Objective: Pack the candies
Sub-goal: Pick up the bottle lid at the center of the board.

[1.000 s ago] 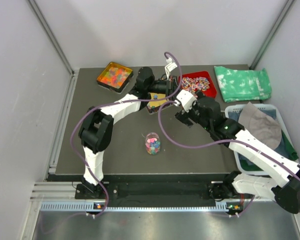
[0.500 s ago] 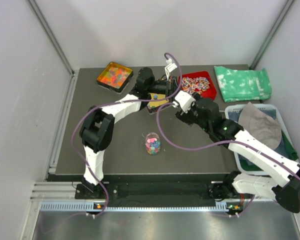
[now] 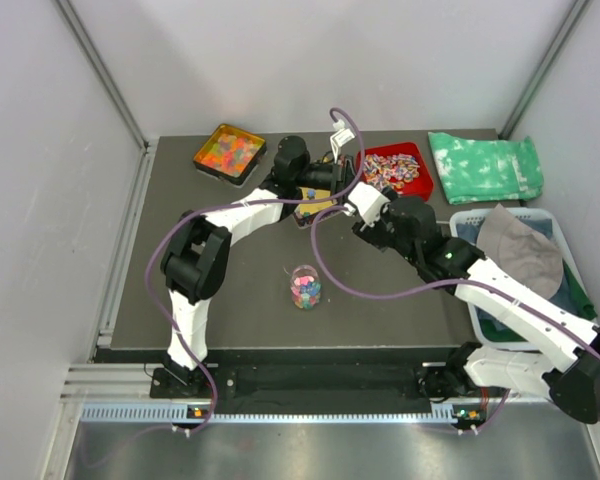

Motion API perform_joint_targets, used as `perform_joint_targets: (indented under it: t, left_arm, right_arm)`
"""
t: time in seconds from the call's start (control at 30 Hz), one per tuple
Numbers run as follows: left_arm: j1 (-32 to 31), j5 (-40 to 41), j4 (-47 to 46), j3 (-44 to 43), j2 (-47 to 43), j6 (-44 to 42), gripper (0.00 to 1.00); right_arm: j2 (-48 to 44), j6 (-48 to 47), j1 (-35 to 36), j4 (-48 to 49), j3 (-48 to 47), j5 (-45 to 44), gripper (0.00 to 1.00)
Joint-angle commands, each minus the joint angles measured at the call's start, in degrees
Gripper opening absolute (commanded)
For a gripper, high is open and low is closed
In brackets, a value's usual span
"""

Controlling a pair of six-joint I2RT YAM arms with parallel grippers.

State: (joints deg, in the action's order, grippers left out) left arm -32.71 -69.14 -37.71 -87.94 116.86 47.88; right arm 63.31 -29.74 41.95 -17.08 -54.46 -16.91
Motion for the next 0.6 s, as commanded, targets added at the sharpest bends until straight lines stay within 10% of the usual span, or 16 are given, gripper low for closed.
perform_joint_targets:
  t: [0.0,0.2,0.57]
  left_arm:
    - [0.2,1.0,-1.8,-0.2,0.7,-0.5,0.01]
    - [0.3,0.9,-2.9,0.2,1.3,0.3,0.09]
    - [0.5,0.3,-7.6,0.6,2.0,3.5,0.55]
  right_arm:
    - [0.7,0.8,1.8,2.1,-3.8,0.8,0.52]
    - [0.8,0.3,2.3,2.4,-3.7,0.3,0.29]
    - [-0.4,0.2,2.3,2.1,-2.9,0.1,0.28]
